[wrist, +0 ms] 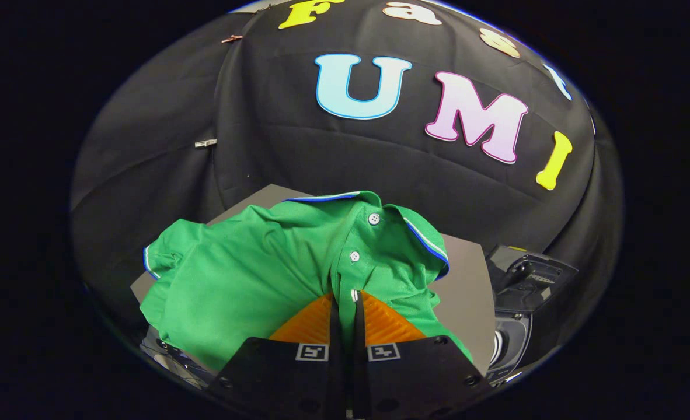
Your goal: Put the clothes into the washing machine and then close the washing machine lid.
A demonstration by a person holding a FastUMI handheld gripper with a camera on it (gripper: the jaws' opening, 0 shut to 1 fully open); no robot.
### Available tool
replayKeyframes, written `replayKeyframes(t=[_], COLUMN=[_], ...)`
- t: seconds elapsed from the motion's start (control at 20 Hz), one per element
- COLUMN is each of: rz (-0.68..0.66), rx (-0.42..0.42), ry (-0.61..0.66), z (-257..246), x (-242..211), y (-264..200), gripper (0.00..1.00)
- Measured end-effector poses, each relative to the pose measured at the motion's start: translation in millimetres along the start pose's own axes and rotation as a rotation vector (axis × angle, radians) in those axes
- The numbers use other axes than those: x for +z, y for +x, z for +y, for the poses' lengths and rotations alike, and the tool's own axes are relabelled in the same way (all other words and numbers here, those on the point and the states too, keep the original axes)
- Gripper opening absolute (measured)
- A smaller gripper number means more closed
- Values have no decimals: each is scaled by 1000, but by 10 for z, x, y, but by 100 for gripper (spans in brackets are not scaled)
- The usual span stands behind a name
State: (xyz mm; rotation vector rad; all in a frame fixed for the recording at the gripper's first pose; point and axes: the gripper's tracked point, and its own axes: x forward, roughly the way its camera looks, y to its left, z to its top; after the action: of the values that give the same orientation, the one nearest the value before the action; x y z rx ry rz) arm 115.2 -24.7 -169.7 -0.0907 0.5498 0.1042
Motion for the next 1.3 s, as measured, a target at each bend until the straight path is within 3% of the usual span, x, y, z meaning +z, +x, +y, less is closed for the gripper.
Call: replayKeyframes(t=[0.65, 1.3], rz=[-11, -39], rx=[3, 10], ry=[91, 101], z=[-49, -152], x=[100, 211], y=[-50, -199], gripper=[10, 10])
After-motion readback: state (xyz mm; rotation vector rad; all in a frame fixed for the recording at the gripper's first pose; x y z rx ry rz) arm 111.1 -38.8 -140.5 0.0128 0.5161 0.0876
